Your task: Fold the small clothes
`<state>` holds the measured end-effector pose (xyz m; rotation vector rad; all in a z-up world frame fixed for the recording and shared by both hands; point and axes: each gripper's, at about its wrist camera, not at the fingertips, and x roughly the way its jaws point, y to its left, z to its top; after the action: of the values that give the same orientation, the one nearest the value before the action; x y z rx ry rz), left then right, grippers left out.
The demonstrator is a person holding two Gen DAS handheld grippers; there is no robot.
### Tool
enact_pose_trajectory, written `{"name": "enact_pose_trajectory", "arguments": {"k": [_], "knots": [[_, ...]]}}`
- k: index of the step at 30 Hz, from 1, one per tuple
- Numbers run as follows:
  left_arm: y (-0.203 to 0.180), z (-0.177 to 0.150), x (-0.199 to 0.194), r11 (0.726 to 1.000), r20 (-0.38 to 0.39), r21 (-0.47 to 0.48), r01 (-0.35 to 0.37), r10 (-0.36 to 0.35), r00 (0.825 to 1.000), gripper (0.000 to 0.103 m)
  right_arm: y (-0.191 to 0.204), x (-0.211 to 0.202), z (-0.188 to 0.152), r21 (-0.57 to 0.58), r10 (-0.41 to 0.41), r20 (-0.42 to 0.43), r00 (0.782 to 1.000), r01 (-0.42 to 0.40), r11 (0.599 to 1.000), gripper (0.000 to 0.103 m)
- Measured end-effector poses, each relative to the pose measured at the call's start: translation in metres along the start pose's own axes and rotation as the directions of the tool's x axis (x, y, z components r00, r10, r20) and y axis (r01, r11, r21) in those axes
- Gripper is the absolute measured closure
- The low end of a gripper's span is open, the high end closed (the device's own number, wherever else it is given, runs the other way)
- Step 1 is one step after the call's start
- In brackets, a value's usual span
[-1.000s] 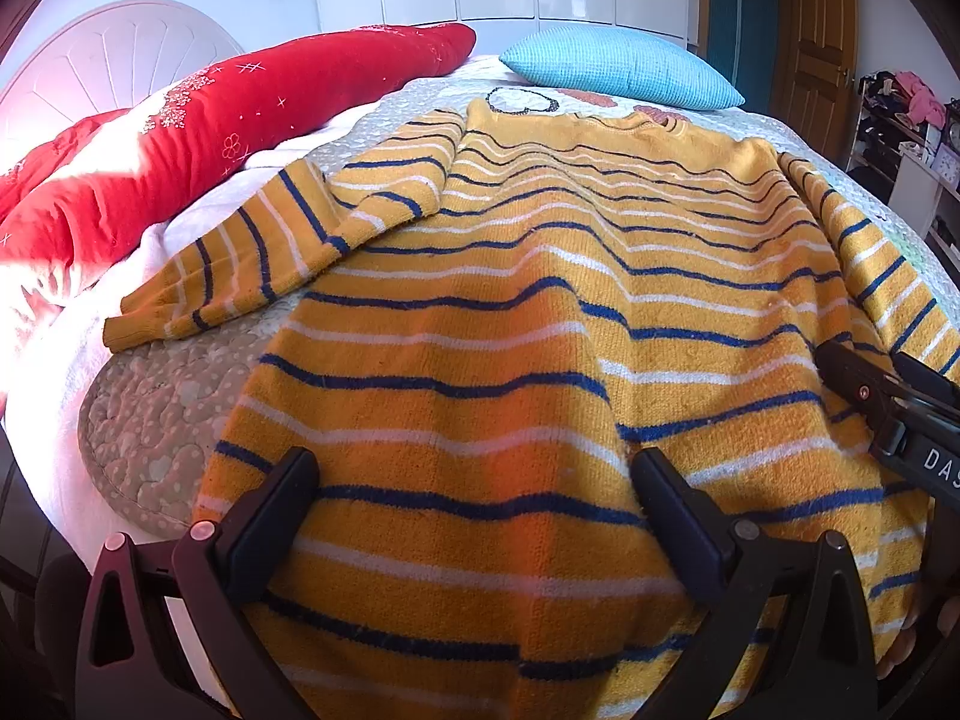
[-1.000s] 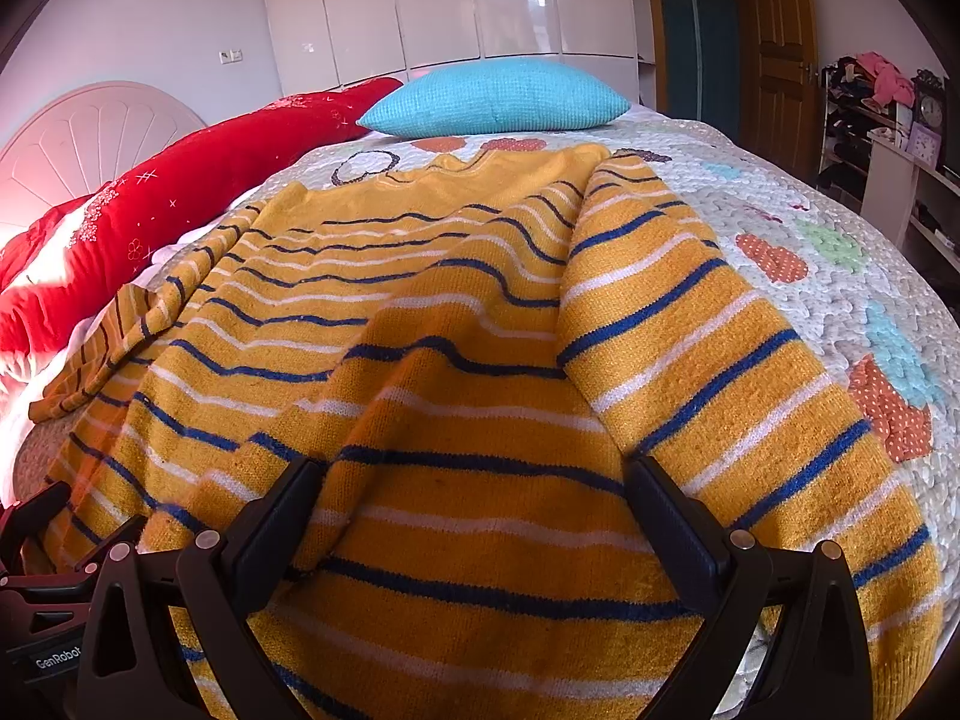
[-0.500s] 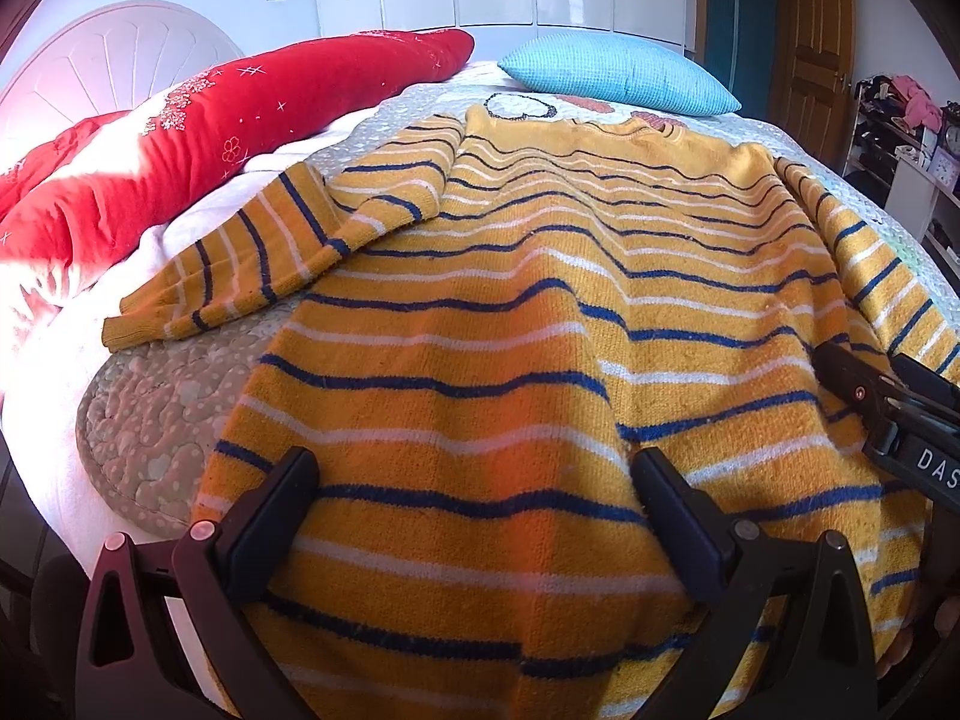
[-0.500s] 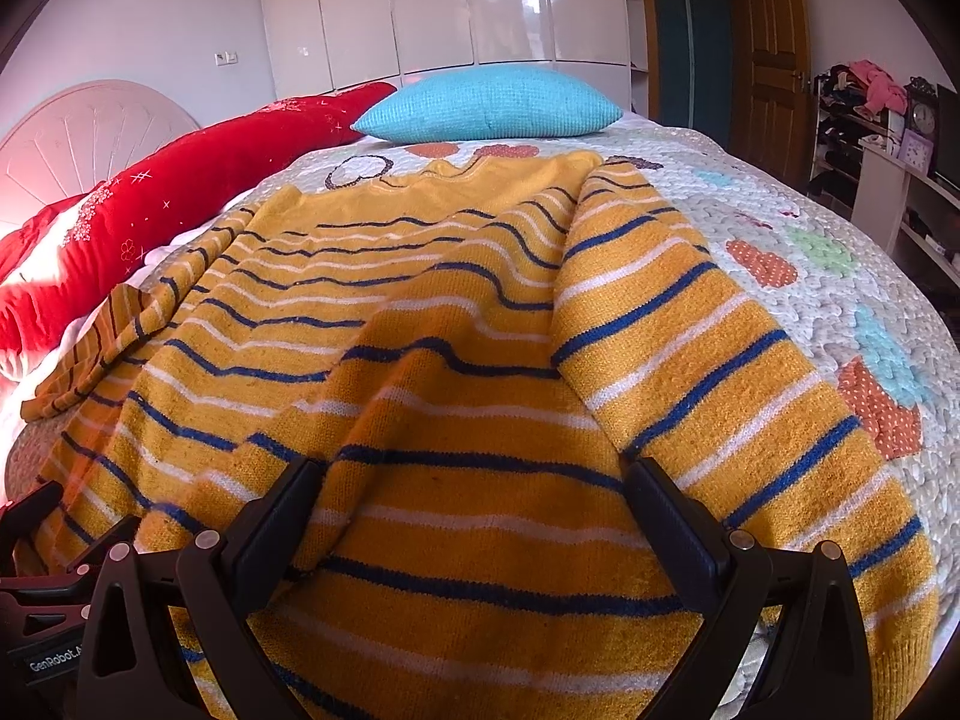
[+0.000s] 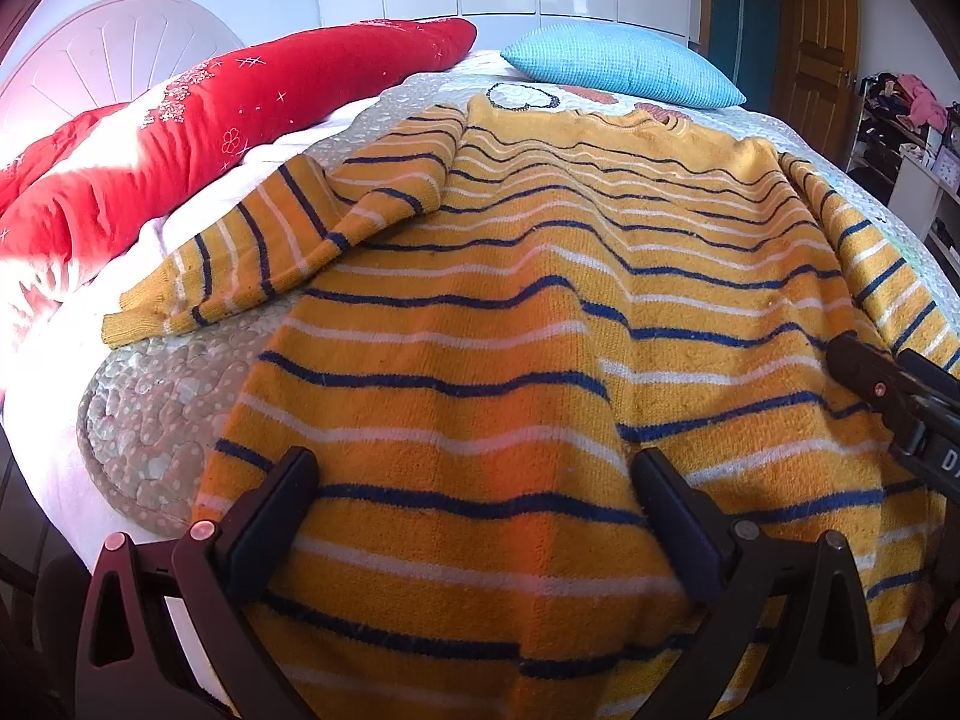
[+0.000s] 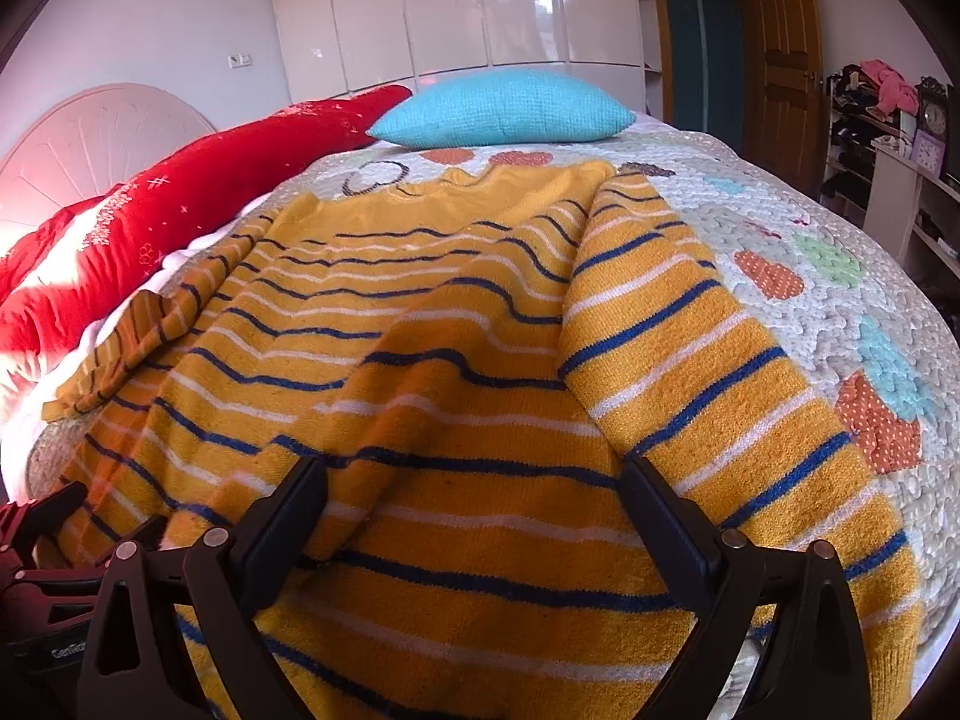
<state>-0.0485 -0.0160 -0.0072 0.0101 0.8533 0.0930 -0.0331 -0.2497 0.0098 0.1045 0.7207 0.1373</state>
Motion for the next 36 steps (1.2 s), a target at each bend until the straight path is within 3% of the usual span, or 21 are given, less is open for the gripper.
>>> {"name": "enact_pose_trajectory", "arguments": {"k": [4, 6, 8, 10, 12, 15, 19, 20, 22, 25, 28, 31, 33, 35, 36], "knots": [[0.0, 0.0, 0.0, 1.0, 0.0, 0.001, 0.0, 0.0, 1.0, 0.0, -0.005, -0.052, 0.007, -0.026, 0.134, 0.091, 0.987, -0.132, 0.991, 0.011], [0.0, 0.0, 0.0, 1.0, 0.002, 0.0, 0.0, 0.0, 1.0, 0.0, -0.019, -0.083, 0.013, -0.023, 0.136, 0.151, 0.979, -0.134, 0.991, 0.011], [0.0, -0.001, 0.0, 1.0, 0.008, 0.0, -0.001, 0.001, 1.0, 0.0, -0.041, -0.1, 0.016, -0.007, 0.082, 0.166, 0.983, -0.082, 0.997, 0.012], [-0.001, -0.002, -0.001, 1.0, 0.011, 0.0, -0.003, 0.003, 1.0, 0.0, -0.07, -0.099, 0.017, 0.021, -0.006, 0.126, 0.992, 0.003, 1.0, 0.03], [-0.001, -0.003, -0.001, 1.0, 0.012, -0.001, -0.004, 0.004, 1.0, 0.0, -0.103, -0.084, 0.015, 0.082, -0.079, 0.03, 0.996, 0.077, 0.994, 0.046], [-0.001, -0.003, -0.001, 1.0, 0.012, -0.001, -0.003, 0.003, 1.0, 0.0, -0.137, -0.066, 0.005, 0.192, -0.021, -0.046, 0.999, 0.029, 0.981, 0.047], [0.0, -0.003, -0.001, 1.0, 0.011, 0.0, -0.002, 0.002, 1.0, 0.0, -0.141, -0.047, -0.008, 0.271, 0.133, -0.072, 0.989, -0.109, 0.957, 0.048], [0.0, -0.003, -0.001, 1.0, 0.012, 0.0, -0.002, 0.002, 1.0, 0.0, -0.138, -0.041, -0.011, 0.27, 0.136, -0.089, 0.987, -0.108, 0.957, 0.051], [-0.001, -0.002, -0.001, 1.0, 0.011, 0.0, -0.003, 0.003, 1.0, 0.0, -0.131, -0.035, -0.011, 0.229, 0.098, -0.112, 0.989, -0.07, 0.971, 0.089], [0.0, -0.002, -0.001, 1.0, 0.002, 0.002, 0.002, -0.002, 1.0, 0.0, -0.141, -0.041, -0.001, 0.236, 0.108, -0.121, 0.987, -0.077, 0.969, 0.094], [0.002, -0.001, -0.002, 1.0, -0.008, 0.004, 0.011, -0.011, 1.0, 0.0, -0.159, -0.061, 0.026, 0.15, -0.077, -0.095, 0.993, 0.09, 0.985, 0.095], [0.002, -0.002, -0.001, 1.0, -0.006, 0.006, 0.009, -0.009, 1.0, 0.0, -0.198, -0.084, 0.055, 0.161, -0.243, -0.054, 0.968, 0.249, 0.955, 0.095], [0.001, -0.002, -0.002, 1.0, -0.004, 0.006, 0.007, -0.007, 1.0, 0.0, -0.224, -0.089, 0.069, 0.159, -0.394, -0.055, 0.917, 0.398, 0.904, 0.094], [0.001, -0.002, -0.002, 1.0, -0.007, 0.008, 0.008, -0.008, 1.0, 0.0, -0.248, -0.085, 0.073, 0.158, -0.501, -0.113, 0.858, 0.513, 0.844, 0.091], [0.002, -0.001, -0.002, 1.0, -0.013, 0.01, 0.012, -0.012, 1.0, 0.0, -0.256, -0.083, 0.072, 0.172, -0.501, -0.145, 0.853, 0.52, 0.837, 0.089]]}}
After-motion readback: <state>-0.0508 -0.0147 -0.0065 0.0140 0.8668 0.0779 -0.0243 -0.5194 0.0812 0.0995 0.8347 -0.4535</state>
